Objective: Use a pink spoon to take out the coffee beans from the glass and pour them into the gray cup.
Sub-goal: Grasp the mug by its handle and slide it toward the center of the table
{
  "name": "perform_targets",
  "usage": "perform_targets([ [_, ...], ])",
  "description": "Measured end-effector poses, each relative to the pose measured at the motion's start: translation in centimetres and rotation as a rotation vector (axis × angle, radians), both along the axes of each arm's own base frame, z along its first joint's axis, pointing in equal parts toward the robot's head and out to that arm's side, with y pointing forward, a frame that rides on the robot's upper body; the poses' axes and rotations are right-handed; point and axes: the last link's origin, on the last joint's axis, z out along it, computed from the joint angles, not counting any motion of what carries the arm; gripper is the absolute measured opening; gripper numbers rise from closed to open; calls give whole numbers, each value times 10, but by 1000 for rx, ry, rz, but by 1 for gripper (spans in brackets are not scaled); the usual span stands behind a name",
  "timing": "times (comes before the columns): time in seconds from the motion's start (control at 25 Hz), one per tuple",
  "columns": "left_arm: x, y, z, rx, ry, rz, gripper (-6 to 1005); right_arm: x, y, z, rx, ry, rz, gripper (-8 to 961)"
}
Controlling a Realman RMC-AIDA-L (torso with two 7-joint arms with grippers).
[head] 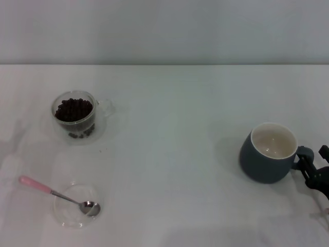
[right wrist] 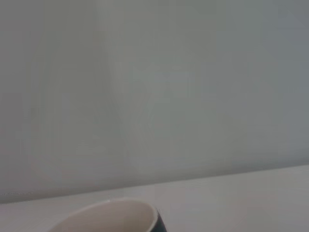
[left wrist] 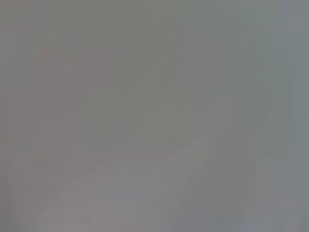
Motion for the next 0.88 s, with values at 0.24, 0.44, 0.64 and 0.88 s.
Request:
perform_targets([
  [0.24, -2, -2, 2, 8, -3, 9, 880, -4, 7, 0, -2, -1, 23, 550],
  [0.44, -6, -4, 5, 27, -10, 26, 879, -7, 10, -2, -10, -2, 35, 395],
  [0.64, -7, -4, 6, 29, -9, 26, 880, -7, 12, -5, -31, 0, 25, 227],
  [0.88, -7, -4, 6, 30, -9, 26, 879, -15, 14, -14, -70, 6, 51, 177],
])
